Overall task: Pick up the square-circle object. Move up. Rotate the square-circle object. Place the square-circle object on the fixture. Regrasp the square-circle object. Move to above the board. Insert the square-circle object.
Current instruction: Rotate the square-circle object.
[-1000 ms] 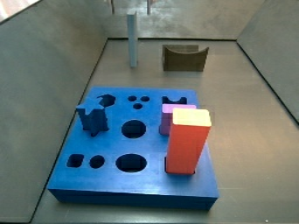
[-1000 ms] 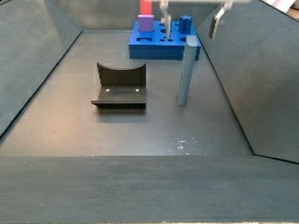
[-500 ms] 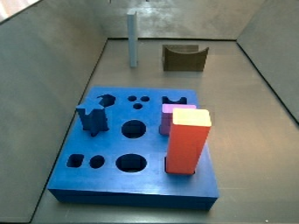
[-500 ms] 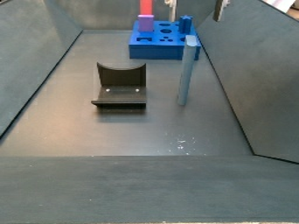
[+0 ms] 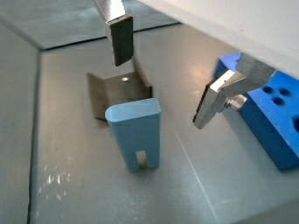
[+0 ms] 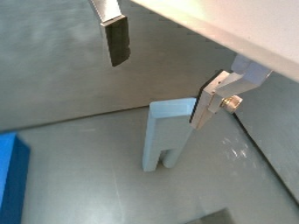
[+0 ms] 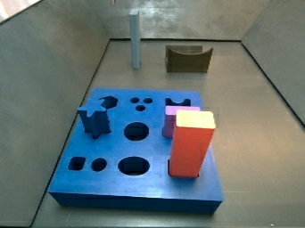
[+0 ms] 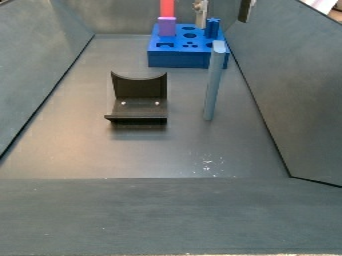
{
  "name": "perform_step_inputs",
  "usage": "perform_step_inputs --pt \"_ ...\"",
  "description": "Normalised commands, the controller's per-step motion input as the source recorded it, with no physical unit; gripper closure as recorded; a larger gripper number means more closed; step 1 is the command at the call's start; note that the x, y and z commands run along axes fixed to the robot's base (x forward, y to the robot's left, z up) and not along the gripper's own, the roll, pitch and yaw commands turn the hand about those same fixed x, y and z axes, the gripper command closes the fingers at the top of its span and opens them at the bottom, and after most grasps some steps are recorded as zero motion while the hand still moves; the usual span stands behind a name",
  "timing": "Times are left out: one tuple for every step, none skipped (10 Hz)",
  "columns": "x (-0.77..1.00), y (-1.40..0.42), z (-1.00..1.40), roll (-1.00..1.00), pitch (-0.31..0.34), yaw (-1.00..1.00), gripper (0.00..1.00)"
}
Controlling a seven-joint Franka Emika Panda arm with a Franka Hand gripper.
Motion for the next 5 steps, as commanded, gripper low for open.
perform_step_inputs --pt "0.03 0.00 -0.02 -0.01 0.006 1.00 0.00" --pt "0.03 0.00 -0.02 -0.01 0.007 1.00 0.00" --pt "0.03 0.00 -0.02 -0.02 0.007 1.00 0.00" --pt "0.03 0.00 -0.02 -0.02 0.007 1.00 0.00" --pt "0.03 0.00 -0.02 -0.02 0.007 1.00 0.00"
